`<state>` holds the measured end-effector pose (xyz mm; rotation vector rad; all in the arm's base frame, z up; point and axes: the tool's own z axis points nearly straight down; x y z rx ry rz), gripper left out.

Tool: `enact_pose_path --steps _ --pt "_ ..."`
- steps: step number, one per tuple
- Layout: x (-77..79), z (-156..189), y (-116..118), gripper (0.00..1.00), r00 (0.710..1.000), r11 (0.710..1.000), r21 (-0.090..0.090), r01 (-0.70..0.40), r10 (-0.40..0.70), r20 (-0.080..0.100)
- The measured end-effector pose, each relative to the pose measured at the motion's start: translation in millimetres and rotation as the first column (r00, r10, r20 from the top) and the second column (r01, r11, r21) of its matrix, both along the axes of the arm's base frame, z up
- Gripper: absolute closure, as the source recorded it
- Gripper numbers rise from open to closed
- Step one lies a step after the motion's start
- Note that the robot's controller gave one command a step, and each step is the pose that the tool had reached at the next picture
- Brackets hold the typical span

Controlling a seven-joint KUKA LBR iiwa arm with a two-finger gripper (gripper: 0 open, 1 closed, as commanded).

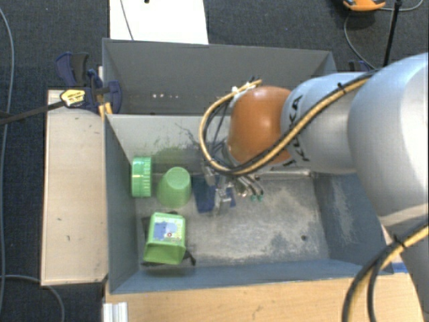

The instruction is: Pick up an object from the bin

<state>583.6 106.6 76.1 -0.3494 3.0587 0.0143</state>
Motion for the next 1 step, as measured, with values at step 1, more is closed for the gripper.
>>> enact_pose_path --steps 1 --pt "-0.5 0.1 0.1 1.0 1.0 1.0 0.0 0.001 -0.001 0.002"
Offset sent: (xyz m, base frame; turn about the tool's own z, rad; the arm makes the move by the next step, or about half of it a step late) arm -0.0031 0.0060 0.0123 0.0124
